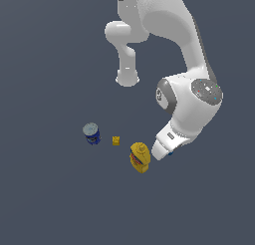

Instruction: Pick up a designated object from a clutter of objects.

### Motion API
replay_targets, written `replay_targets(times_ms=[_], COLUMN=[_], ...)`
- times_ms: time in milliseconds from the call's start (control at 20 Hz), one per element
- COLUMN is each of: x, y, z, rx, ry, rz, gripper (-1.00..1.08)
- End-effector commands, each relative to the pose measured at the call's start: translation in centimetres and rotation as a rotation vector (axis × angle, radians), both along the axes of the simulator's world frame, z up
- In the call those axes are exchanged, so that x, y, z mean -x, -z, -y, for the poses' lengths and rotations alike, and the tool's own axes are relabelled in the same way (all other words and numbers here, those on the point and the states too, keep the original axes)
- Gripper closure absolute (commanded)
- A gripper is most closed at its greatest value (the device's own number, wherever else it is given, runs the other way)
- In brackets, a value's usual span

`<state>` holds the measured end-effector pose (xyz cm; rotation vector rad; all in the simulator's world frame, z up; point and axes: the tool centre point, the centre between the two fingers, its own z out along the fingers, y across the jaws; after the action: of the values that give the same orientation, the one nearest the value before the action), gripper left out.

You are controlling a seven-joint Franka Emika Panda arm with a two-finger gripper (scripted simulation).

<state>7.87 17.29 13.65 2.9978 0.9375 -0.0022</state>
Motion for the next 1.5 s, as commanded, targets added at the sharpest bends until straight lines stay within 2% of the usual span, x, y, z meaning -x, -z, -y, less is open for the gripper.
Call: replay_targets(times_ms=[0,950,1450], x=[0.2,1.4,1.3], y=[-2.8,-24.4,-30.9], z=[1.2,10.2,13.1], rx=[0.0,-0.003,-0.001], ry=[0.0,-0.001,0.0], rz=[0.001,0.001,0.001], gripper=[1.08,1.08,1.08])
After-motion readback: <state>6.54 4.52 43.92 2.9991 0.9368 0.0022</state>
